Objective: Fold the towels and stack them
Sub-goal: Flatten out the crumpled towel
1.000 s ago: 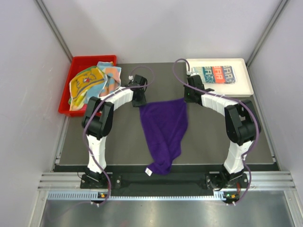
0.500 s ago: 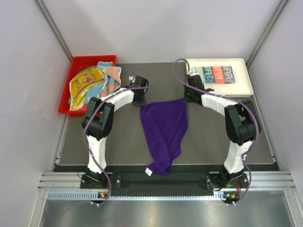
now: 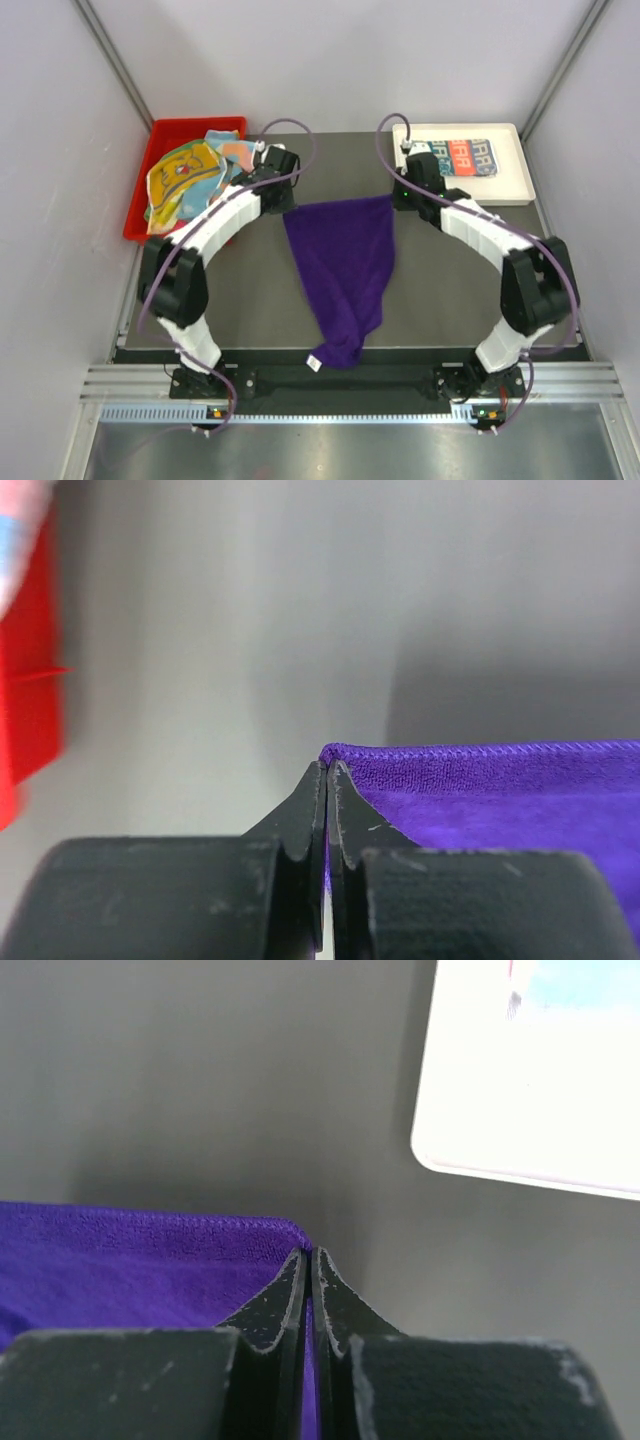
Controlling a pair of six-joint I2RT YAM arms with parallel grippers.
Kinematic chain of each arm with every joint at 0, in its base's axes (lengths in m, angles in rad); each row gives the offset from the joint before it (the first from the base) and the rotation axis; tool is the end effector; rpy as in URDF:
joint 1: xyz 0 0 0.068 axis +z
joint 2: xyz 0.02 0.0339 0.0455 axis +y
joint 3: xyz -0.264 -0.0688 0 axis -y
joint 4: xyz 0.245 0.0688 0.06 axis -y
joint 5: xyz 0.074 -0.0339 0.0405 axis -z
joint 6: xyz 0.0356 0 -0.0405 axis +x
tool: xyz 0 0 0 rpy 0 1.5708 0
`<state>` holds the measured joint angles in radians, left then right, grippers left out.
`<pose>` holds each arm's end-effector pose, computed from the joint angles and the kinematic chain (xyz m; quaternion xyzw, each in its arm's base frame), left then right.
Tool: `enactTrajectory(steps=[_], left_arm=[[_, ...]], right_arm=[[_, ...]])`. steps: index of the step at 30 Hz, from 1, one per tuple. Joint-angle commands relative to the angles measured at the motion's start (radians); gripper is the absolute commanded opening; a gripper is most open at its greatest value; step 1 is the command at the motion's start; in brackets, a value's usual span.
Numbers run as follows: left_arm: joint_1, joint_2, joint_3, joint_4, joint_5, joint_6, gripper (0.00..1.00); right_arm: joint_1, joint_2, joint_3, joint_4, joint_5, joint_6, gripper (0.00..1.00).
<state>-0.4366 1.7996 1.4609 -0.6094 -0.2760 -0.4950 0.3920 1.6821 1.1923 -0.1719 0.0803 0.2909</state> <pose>0.3612 -0.1578 0.2579 -0.0697 0.9412 -0.0193 0.3299 0.3524 0.1426 0.2463 -0.0278 0.8975 0.1129 0.4255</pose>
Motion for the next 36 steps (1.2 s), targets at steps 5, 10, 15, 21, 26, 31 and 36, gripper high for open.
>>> enactTrajectory(steps=[5,10,15,21,26,31,36], left_arm=[[-0.03,-0.353,-0.08,-0.032,0.001,0.076,0.0],[-0.083,-0.551,-0.097,-0.067,0.049,0.096,0.0],[-0.164,-0.705,-0.073,-0.127,0.101,0.093,0.0],[-0.191,-0.829,-0.007,-0.151,0.199,0.111,0.0],[-0.191,-0.852,0.091,-0.181,0.268,0.119,0.0],[-0.189,-0.865,0.196,-0.181,0.316,0.111,0.0],[-0.189,-0.867,0.253,-0.197,0.322,0.105,0.0]], right_arm=[[0.056,-0.355,-0.072,-0.009,-0.016,-0.012,0.0],[0.113,-0.606,-0.122,-0.067,-0.034,-0.012,0.0],[0.188,-0.813,-0.117,-0.133,-0.05,-0.012,0.0],[0.219,-0.947,-0.066,-0.201,-0.109,0.02,0.0],[0.22,-0.986,0.012,-0.256,-0.145,0.043,0.0],[0.22,-1.0,0.104,-0.267,-0.175,0.05,0.0],[0.22,-0.986,0.184,-0.293,-0.205,0.053,0.0]])
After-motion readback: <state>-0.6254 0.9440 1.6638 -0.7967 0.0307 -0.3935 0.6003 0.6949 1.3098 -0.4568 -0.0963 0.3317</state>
